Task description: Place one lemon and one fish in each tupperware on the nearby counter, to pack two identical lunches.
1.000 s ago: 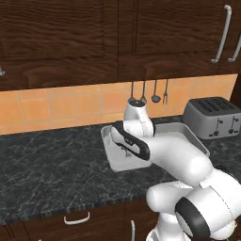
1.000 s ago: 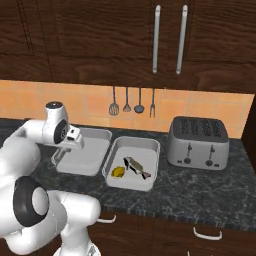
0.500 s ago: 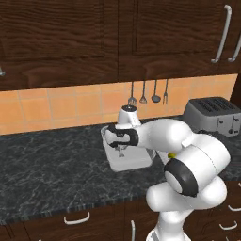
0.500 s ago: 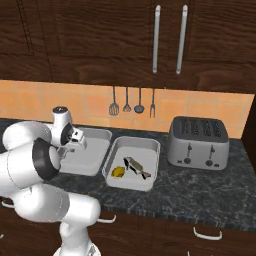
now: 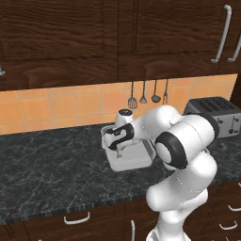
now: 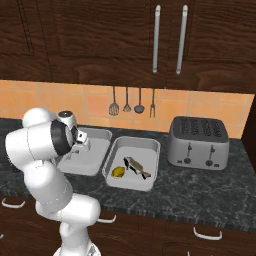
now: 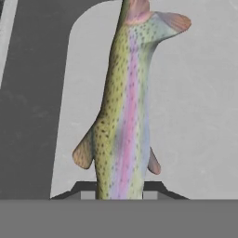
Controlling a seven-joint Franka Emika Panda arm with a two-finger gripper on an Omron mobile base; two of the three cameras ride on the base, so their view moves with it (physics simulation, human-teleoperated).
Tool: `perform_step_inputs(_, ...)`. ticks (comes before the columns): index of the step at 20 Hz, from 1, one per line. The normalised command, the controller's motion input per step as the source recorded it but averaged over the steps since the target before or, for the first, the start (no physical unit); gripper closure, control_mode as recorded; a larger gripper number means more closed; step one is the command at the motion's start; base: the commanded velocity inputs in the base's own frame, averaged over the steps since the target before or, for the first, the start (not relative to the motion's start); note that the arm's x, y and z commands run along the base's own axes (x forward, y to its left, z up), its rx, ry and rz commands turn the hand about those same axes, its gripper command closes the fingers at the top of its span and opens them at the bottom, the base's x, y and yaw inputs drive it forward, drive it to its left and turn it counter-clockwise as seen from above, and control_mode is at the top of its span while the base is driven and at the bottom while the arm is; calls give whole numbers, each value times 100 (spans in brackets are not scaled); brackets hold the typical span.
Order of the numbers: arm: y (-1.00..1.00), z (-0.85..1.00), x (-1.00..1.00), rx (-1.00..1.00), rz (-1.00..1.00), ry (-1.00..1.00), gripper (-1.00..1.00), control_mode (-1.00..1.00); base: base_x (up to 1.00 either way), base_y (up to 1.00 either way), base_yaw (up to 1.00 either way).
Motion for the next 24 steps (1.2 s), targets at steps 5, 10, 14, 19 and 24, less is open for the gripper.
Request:
perform_step_inputs(5, 3, -29, 36, -3, 0, -1, -100, -100, 0, 0, 0)
perform_step_inputs(10, 0, 13, 4, -1, -3, -5, -100, -100, 0, 0, 0)
perform_step_inputs(14, -8, 42, -19, 0, -3, -9, -100, -100, 0, 0, 0)
perform_step_inputs(19, -34, 54, -67, 0, -2, -18, -100, -100, 0, 0, 0)
perform_step_inputs(24, -67, 61, -94, 0, 0, -29, -100, -100, 0, 0, 0)
